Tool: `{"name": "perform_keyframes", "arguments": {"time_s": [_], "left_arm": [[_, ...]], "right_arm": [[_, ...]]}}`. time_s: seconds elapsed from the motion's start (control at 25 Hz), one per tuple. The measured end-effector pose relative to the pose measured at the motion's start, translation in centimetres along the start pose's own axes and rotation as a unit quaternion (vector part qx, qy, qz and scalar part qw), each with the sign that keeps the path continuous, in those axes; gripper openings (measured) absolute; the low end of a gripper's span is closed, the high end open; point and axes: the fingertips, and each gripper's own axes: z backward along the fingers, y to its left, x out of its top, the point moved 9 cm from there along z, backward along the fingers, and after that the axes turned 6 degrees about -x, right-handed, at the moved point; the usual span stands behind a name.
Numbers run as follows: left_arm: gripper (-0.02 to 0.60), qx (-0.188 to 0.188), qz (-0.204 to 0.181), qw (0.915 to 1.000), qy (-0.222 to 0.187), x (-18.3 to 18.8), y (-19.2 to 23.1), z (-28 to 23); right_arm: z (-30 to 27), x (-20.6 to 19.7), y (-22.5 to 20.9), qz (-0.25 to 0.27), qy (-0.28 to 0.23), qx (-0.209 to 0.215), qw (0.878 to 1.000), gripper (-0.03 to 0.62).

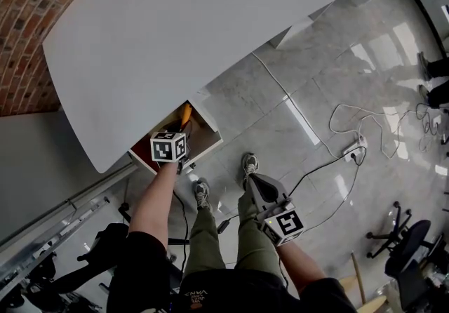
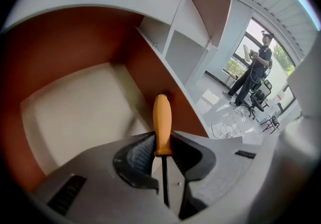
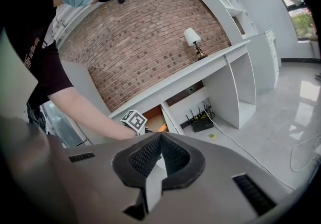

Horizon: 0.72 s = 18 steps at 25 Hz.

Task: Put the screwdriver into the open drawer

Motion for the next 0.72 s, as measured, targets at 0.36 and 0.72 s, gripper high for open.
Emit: {"name": "perform_keyframes", "arguments": {"time_s": [0.36,0.72], "left_arm": [[0.081,0.021,-0.01,0.9984,0.052,-0.2,0.6,-1.8],[0.083,0.028,-0.04,0.9939,0.098,-0.4,0.4,-3.1]], "right_arm": [[-0.6,-0.2,-0.7,-0.001,0.003,0.006,1.0,-0.005],[-0.6,-0.4,-1.1,-0.006,0.012,-0.001,1.0,-0.005]]}}
